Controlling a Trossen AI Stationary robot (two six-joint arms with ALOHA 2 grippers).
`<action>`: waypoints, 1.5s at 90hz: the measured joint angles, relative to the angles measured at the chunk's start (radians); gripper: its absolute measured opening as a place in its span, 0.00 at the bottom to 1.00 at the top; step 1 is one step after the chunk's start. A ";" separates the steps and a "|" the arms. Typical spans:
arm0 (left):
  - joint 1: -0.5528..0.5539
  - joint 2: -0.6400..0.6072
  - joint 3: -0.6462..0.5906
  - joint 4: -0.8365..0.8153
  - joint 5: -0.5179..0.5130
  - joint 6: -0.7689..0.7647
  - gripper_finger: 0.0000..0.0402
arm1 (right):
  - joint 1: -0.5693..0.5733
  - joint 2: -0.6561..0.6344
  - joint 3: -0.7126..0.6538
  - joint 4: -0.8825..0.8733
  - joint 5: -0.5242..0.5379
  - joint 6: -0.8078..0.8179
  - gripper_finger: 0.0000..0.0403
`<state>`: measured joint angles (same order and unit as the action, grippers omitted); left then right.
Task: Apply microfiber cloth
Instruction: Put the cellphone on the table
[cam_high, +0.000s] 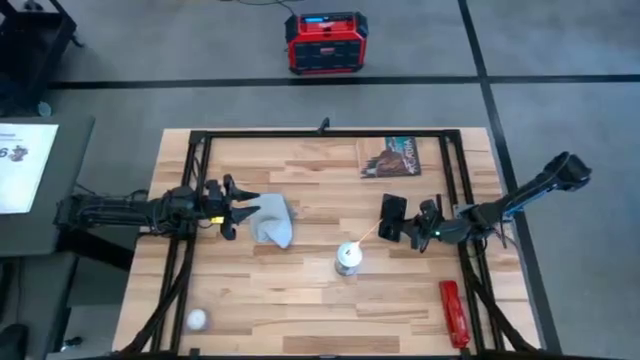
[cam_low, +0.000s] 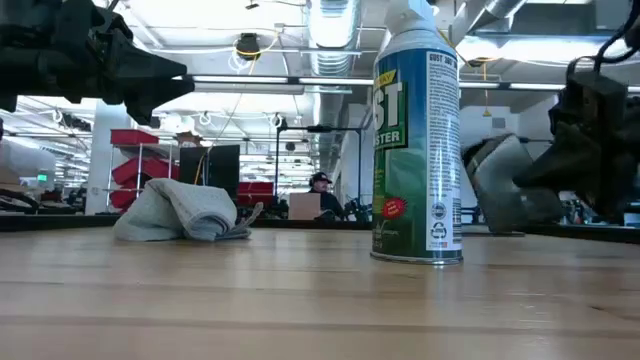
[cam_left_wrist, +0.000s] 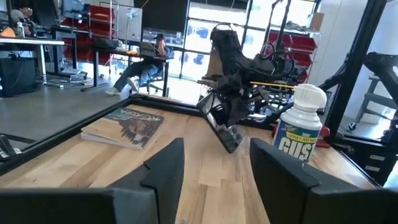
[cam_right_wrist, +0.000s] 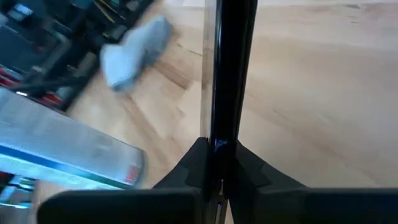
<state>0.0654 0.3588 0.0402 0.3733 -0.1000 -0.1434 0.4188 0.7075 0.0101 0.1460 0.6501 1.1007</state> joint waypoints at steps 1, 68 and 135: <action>0.000 0.000 0.000 0.000 0.000 0.000 0.40 | -0.002 0.003 0.000 0.000 0.000 0.002 0.10; 0.000 0.000 0.002 -0.001 0.066 -0.026 0.40 | -0.125 0.131 0.000 -0.008 0.022 -0.094 0.21; 0.000 0.000 0.002 -0.001 0.078 -0.045 0.41 | -0.173 0.131 -0.001 0.033 -0.077 -0.147 0.50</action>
<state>0.0650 0.3588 0.0418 0.3721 -0.0219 -0.1883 0.2455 0.8387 0.0093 0.1795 0.5736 0.9535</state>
